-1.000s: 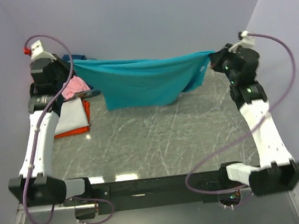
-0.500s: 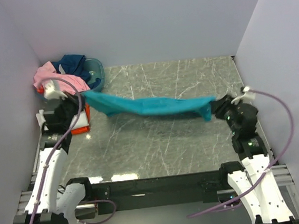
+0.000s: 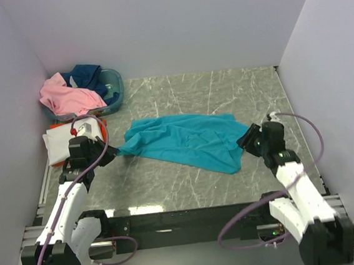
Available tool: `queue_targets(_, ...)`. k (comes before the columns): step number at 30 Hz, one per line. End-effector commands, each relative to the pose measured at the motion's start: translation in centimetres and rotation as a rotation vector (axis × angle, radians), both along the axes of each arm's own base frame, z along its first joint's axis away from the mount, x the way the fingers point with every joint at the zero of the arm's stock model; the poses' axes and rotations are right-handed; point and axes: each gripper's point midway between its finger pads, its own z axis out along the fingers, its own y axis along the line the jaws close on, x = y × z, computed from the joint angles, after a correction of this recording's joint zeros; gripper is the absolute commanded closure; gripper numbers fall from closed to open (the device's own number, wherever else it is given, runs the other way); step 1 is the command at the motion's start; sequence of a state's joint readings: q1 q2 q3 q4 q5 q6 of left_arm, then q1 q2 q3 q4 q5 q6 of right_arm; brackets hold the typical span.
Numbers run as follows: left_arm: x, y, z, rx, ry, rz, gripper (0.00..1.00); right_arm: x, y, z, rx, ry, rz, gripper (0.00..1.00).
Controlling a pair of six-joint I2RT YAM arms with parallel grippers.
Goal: Fold and stack the t-shirts
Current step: Flatten the tshirt out
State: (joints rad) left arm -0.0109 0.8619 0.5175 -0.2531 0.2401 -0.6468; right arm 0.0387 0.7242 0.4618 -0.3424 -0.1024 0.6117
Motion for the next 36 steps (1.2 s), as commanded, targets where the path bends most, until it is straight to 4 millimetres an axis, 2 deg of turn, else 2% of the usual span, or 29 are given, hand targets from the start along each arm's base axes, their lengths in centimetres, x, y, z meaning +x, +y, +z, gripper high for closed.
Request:
queue_targets(1, 1.0, -0.6, 2.4, 0.0, -0.067, -0.046, 0.99, 3.8, 0.5, 1.2, -0.026, -0.032, 0.059, 0.47)
queue_targets(3, 0.9, -0.4, 2.5, 0.006, -0.069, -0.039, 0.99, 5.0, 1.0, 1.5, -0.026, -0.041, 0.098, 0.47)
queue_targets(4, 0.9, -0.4, 2.6, 0.007, -0.075, -0.035, 1.0, 5.7, 1.8, 1.0, -0.022, -0.039, 0.157, 0.47)
queue_targets(6, 0.9, -0.4, 2.6, 0.006, -0.08, -0.032, 0.99, 7.1, 2.7, 1.8, -0.02, -0.071, 0.221, 0.48)
queue_targets(7, 0.9, -0.4, 2.6, 0.006, -0.079, -0.032, 1.0, 7.4, 3.4, 0.6, -0.024, -0.034, 0.266, 0.48)
queue_targets(9, 0.9, -0.3, 2.6, 0.007, -0.077, -0.03, 1.0, 8.8, 4.0, 0.7, -0.033, -0.04, 0.298, 0.48)
queue_targets(10, 0.9, -0.2, 2.6, 0.01, -0.076, -0.027, 1.0, 9.1, 4.7, -0.7, -0.028, -0.003, 0.335, 0.48)
queue_targets(12, 1.0, -0.2, 2.7, 0.012, -0.079, -0.028, 1.0, 10.4, 5.5, -0.8, -0.015, -0.012, 0.369, 0.48)
queue_targets(13, 1.0, -0.2, 2.6, 0.015, -0.077, -0.028, 0.99, 10.6, 6.1, -2.3, -0.003, 0.032, 0.392, 0.48)
queue_targets(14, 1.0, -0.2, 2.7, 0.018, -0.077, -0.027, 1.0, 10.7, 7.1, -2.6, 0.018, 0.046, 0.432, 0.48)
queue_targets(15, 1.0, -0.2, 2.8, 0.018, -0.079, -0.027, 1.0, 11.7, 7.7, -2.1, 0.02, 0.032, 0.453, 0.48)
queue_targets(16, 1.1, -0.1, 2.8, 0.022, -0.08, -0.026, 1.0, 12.1, 8.2, -3.3, 0.022, 0.064, 0.473, 0.48)
queue_targets(18, 1.1, -0.1, 2.9, 0.024, -0.077, -0.029, 1.0, 13.3, 9.8, -2.8, 0.034, 0.049, 0.523, 0.48)
queue_targets(19, 1.1, 0.0, 2.9, 0.028, -0.078, -0.028, 1.0, 13.4, 10.3, -3.8, 0.039, 0.074, 0.538, 0.48)
queue_targets(20, 1.0, -0.1, 3.0, 0.028, -0.08, -0.029, 1.0, 14.3, 10.9, -3.1, 0.036, 0.052, 0.551, 0.48)
queue_targets(24, 0.9, 0.1, 3.1, 0.032, -0.085, -0.018, 1.0, 14.9, 12.4, -4.2, -0.004, 0.082, 0.573, 0.49)
queue_targets(29, 0.8, 0.3, 3.4, 0.036, -0.094, -0.005, 1.0, 14.5, 12.5, -6.2, -0.042, 0.131, 0.578, 0.5)
queue_targets(33, 0.7, 0.4, 3.6, 0.037, -0.099, -0.002, 1.0, 14.3, 11.7, -6.6, -0.076, 0.142, 0.551, 0.5)
queue_targets(36, 0.8, 0.4, 3.6, 0.039, -0.098, -0.001, 1.0, 14.4, 11.2, -6.2, -0.098, 0.126, 0.535, 0.51)
